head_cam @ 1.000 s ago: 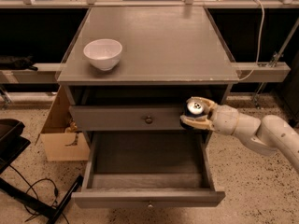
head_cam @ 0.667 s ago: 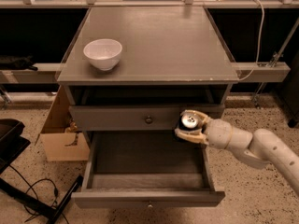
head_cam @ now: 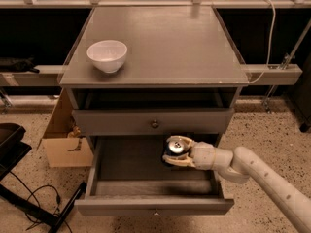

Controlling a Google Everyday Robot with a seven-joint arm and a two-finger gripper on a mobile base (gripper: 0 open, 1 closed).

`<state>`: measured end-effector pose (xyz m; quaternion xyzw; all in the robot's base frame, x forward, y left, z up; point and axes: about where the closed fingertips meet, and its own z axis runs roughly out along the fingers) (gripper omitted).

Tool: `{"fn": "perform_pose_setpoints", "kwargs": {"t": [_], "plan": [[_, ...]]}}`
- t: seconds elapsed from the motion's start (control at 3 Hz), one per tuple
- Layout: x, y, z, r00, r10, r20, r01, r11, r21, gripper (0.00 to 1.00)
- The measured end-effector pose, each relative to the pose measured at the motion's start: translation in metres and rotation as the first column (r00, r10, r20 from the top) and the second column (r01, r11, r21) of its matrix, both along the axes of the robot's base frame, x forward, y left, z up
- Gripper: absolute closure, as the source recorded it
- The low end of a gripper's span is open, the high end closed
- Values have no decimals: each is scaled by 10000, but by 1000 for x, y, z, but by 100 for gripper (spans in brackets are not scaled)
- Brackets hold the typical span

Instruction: Place pepsi can into middle drawer

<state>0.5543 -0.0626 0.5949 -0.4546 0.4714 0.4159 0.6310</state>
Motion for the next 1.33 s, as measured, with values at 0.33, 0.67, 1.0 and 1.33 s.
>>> {"fn": "perform_pose_setpoints", "kwargs": {"t": [0.33,0.67,1.0,1.33], "plan": [[11,21,-46,9994,313,134,-306,9984,-475,100],[12,40,-101,9967,810,-112,-818,9844,-1558,100],[8,47,-129,9928,1119,-425,-1185,9696,-2139,100],[1,48,-152,9900,929,-1058,-1171,9605,-2524,81]]}}
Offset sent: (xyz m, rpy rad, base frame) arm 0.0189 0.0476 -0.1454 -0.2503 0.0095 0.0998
